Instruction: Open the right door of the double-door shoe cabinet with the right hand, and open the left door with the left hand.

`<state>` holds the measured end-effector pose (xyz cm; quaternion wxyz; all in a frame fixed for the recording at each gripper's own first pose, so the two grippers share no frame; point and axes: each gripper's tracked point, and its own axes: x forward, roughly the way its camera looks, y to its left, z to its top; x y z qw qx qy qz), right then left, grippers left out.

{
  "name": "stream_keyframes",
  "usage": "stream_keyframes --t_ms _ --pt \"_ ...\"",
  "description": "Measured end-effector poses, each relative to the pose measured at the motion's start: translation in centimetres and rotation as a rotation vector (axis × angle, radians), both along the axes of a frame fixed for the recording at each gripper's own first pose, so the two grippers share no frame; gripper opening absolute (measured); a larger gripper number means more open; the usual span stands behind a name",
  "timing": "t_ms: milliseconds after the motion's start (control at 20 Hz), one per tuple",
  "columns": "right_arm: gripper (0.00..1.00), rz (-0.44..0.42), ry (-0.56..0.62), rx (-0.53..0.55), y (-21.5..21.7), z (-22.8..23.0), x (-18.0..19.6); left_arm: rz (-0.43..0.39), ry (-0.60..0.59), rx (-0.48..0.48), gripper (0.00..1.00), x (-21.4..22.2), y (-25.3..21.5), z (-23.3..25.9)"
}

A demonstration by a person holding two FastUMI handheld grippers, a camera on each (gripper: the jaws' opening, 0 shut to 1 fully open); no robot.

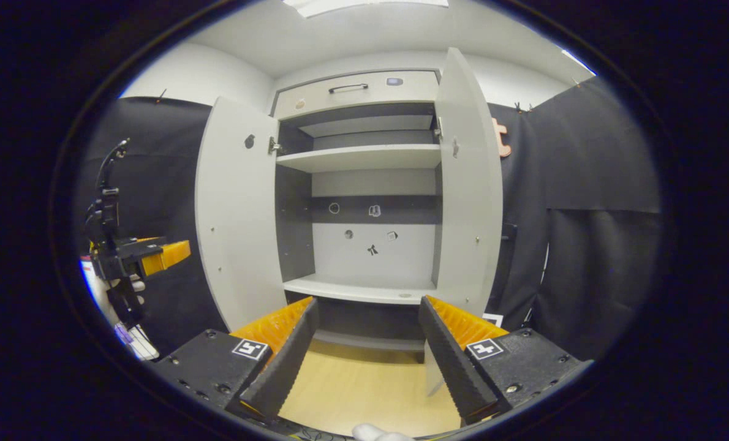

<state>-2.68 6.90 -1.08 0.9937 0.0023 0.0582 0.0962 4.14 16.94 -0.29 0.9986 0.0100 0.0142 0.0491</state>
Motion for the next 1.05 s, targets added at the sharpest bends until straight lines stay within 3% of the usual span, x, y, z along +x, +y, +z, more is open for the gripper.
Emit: stream_keyframes --t_ms 300,500,700,750,800,1000,1050 --pt "1.00 -0.062 0.000 -0.019 -2.1 -0.2 0.4 -0.104 -0.010 0.014 0.96 -0.1 -7.2 0.0" --pt "0.99 -0.101 0.004 -0.008 -3.1 -0.3 0.4 -0.163 0.018 -0.034 0.96 -0.3 -10.4 -1.2" --pt "1.00 -0.124 0.024 0.001 -3.5 -1.1 0.3 -0.152 0.032 -0.039 0.96 -0.6 -10.9 -2.1" --pt "1.00 -0.131 0.029 -0.001 -3.6 -1.2 0.4 -0.147 0.032 -0.040 1.00 -0.8 -10.9 -2.2" --pt "1.00 -0.135 0.031 -0.002 -3.6 -1.2 0.4 -0.143 0.033 -0.035 0.96 -0.9 -10.9 -2.4" --pt "1.00 -0.141 0.028 0.003 -3.6 -1.0 0.3 -0.143 0.049 -0.023 1.00 -1.1 -11.1 -2.8" --pt "1.00 -0.142 0.026 0.003 -3.5 -1.0 0.3 -0.138 0.045 -0.018 0.96 -1.2 -11.0 -2.7"
